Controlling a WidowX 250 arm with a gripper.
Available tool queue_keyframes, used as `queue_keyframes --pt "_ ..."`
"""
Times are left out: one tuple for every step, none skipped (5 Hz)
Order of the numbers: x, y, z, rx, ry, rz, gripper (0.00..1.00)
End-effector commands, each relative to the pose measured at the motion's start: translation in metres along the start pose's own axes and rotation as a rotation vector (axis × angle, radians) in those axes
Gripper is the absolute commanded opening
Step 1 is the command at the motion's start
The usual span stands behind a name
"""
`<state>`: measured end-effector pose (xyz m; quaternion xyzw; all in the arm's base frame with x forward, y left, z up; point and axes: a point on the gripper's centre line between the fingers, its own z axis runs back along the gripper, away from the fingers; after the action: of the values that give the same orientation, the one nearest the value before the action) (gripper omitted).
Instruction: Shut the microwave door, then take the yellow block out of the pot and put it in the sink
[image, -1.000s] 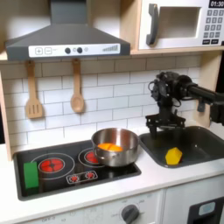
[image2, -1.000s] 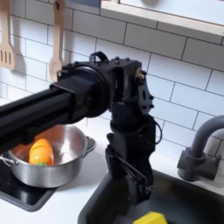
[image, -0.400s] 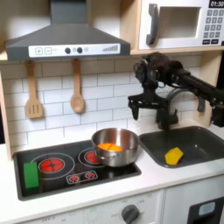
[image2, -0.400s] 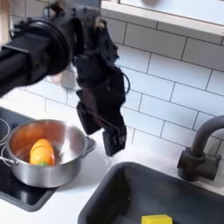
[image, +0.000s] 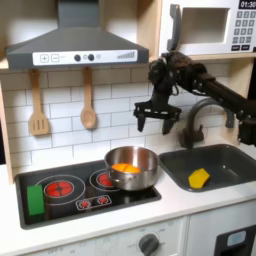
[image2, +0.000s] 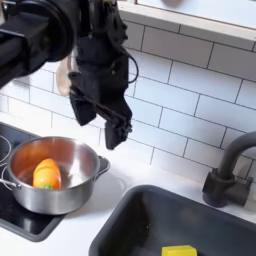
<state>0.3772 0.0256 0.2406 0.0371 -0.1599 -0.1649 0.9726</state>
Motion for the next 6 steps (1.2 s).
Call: queue_keyframes --pt "-0.025 0.032 -0.027 0.089 0.149 0.175 1.0" --pt "-0.034 0.034 -0.034 0.123 0.246 0.288 1.0" --pt "-0.051 0.027 -0.049 0.118 0.362 0.386 1.0" --pt "-0.052 0.03 -0.051 0.072 0.344 0.466 1.0" --pt "-0.05 0.032 -0.056 0.054 0.324 0.467 1.0" --pt "-0.048 0.041 -0.058 0.059 0.317 0.538 1.0"
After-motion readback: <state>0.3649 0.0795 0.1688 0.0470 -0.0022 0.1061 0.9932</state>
